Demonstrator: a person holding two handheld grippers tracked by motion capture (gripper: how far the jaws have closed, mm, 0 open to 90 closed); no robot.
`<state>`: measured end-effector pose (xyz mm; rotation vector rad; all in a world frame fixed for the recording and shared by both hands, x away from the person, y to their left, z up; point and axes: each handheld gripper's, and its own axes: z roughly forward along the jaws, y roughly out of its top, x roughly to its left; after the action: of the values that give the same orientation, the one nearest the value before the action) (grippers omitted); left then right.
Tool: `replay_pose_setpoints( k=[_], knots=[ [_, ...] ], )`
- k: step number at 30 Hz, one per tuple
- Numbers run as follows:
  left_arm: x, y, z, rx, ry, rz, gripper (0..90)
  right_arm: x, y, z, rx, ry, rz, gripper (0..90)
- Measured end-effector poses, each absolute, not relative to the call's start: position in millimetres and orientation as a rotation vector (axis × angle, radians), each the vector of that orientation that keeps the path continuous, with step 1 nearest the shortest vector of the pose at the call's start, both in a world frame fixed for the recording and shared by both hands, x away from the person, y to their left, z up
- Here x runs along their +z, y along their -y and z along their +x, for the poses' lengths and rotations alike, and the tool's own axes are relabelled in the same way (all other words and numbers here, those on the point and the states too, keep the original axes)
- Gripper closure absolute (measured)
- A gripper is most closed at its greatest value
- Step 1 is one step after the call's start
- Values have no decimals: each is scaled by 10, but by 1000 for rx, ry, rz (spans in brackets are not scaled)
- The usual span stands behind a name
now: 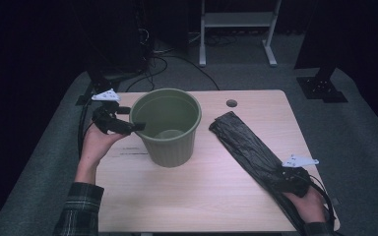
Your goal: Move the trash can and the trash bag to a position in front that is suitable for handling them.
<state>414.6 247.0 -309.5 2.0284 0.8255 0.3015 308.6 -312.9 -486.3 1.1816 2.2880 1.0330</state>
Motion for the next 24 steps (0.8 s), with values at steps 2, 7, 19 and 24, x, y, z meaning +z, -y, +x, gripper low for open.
replay_pose_setpoints(
  k=[2,7,19,24],
  knots=[
    [-3103,-2463,4155,307,-827,2027,4,-4862,3128,3086,1033,-2288,1183,233],
    [-3145,-2445,4202,319,-841,2062,3,-4863,3129,3086,1033,-2288,1182,233],
    [-3230,-2285,4228,298,-827,2082,0,-4863,3127,3087,1033,-2286,1180,231],
    [-3235,-2152,4207,281,-794,2088,0,-4863,3126,3086,1033,-2286,1184,231]
  ],
)
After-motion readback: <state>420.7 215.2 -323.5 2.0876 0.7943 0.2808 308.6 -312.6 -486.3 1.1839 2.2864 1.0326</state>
